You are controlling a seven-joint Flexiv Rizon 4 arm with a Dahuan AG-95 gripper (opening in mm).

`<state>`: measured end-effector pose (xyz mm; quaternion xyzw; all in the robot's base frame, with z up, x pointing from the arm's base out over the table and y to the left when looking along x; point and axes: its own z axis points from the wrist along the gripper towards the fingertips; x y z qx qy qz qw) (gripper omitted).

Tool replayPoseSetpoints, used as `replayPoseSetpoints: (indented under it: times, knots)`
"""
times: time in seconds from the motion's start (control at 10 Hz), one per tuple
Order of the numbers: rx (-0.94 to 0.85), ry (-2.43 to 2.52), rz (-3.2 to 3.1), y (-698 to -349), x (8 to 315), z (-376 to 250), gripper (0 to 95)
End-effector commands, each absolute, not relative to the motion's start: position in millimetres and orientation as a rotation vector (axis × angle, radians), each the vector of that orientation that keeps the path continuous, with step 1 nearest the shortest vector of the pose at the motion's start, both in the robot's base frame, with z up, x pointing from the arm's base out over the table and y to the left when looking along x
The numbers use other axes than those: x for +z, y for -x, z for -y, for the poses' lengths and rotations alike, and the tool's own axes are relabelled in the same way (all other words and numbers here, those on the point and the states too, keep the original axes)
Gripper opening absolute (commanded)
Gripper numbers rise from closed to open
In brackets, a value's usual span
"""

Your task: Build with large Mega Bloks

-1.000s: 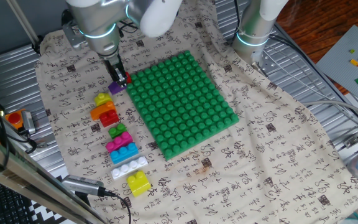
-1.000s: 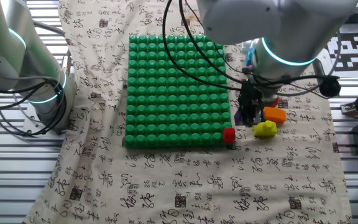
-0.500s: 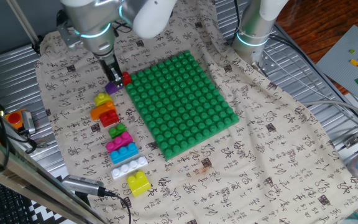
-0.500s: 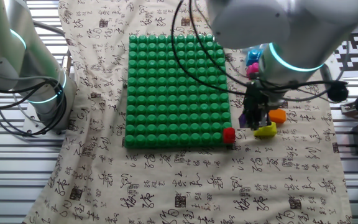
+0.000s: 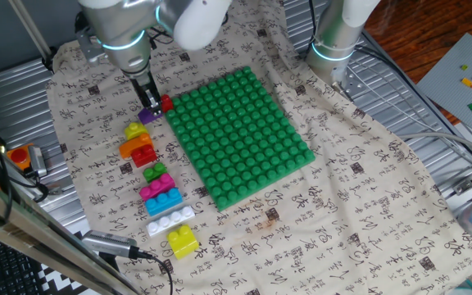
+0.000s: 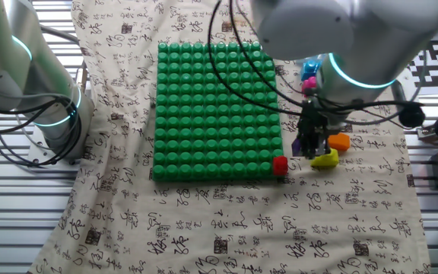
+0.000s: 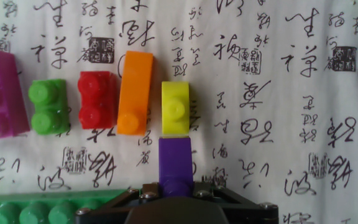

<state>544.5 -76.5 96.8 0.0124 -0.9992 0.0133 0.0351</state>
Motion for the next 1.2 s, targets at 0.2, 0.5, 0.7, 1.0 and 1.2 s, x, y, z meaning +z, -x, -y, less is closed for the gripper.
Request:
replayPoseSetpoints:
  times: [0.2, 0.5, 0.7, 1.0, 1.2]
  knots:
    - [0.035, -0.023, 3.071, -542.2, 98.3, 76.8, 0.0]
    - [0.033, -0.03, 3.072, -520.8, 102.8, 65.6, 0.0]
    - [0.039, -0.034, 3.074, -506.7, 104.1, 57.6, 0.0]
    - [0.05, -0.04, 3.086, -491.2, 96.2, 48.0, 0.0]
    - [0.052, -0.053, 3.087, -490.1, 93.2, 47.9, 0.0]
